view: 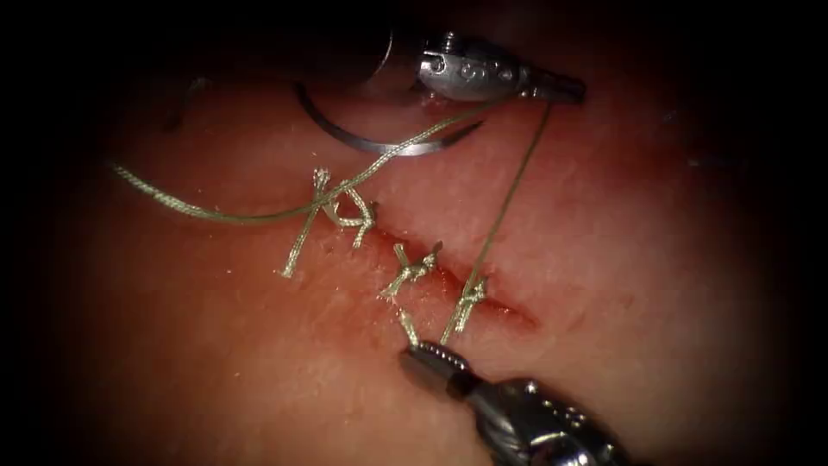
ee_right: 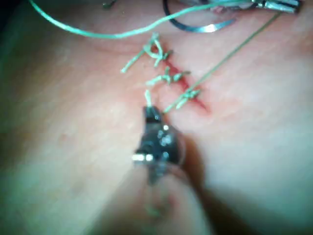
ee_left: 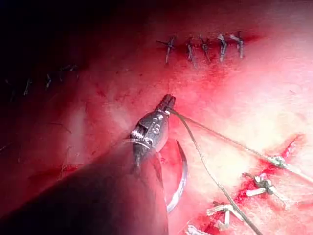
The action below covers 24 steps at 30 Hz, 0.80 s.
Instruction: Wound Closure
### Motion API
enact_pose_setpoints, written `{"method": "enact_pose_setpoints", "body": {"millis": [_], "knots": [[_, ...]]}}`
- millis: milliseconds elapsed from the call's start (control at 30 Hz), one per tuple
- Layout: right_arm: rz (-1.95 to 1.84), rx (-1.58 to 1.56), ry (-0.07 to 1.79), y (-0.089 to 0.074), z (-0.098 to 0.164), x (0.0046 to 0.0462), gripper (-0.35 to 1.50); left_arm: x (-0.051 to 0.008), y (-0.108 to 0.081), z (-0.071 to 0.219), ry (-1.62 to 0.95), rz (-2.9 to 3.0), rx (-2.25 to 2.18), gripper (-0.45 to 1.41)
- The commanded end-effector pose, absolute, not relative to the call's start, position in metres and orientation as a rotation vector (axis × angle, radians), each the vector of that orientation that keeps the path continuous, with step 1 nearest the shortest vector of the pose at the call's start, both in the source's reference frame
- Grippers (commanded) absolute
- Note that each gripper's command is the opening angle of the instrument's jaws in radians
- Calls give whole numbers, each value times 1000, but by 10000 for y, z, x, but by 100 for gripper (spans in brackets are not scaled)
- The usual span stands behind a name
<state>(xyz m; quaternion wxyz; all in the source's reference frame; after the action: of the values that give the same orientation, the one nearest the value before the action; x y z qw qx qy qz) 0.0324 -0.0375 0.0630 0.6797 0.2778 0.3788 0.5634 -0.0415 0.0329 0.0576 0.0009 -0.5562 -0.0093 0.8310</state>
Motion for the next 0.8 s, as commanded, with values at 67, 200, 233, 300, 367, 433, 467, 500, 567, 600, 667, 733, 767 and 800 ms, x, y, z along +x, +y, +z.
{"method": "enact_pose_setpoints", "body": {"millis": [67,200,233,300,367,433,467,500,567,600,667,733,767,800], "knots": [[1272,586,878,-374,631,331,-35,-421,332,578,-25,2603,-1754,-45],[1229,536,1048,-357,620,325,-35,-416,325,563,-39,2588,-1770,-45],[1177,536,1104,-352,615,319,5,-412,321,548,-57,2578,-1779,-45],[1049,472,1129,-350,611,316,14,-409,320,541,-65,2573,-1783,-45],[817,333,1156,-351,606,309,37,-404,318,523,-85,2557,-1796,-45],[702,268,1168,-353,602,303,101,-399,317,504,-107,2543,-1805,-45],[675,296,1181,-356,594,295,125,-395,316,489,-113,2539,-1818,-45],[662,314,1189,-357,590,290,126,-393,315,479,-118,2535,-1825,-45],[653,324,1193,-358,586,286,130,-392,314,472,-120,2533,-1831,-45],[639,340,1199,-358,581,279,131,-392,313,465,-126,2529,-1833,-45],[611,374,1212,-358,571,261,133,-392,307,444,-129,2527,-1858,-45],[620,371,1207,-352,569,250,126,-392,302,429,-143,2517,-1878,-45],[639,369,1201,-349,570,246,125,-392,300,422,-146,2516,-1887,-45],[639,369,1201,-349,570,246,125,-392,300,422,-146,2516,-1887,-45]]}}
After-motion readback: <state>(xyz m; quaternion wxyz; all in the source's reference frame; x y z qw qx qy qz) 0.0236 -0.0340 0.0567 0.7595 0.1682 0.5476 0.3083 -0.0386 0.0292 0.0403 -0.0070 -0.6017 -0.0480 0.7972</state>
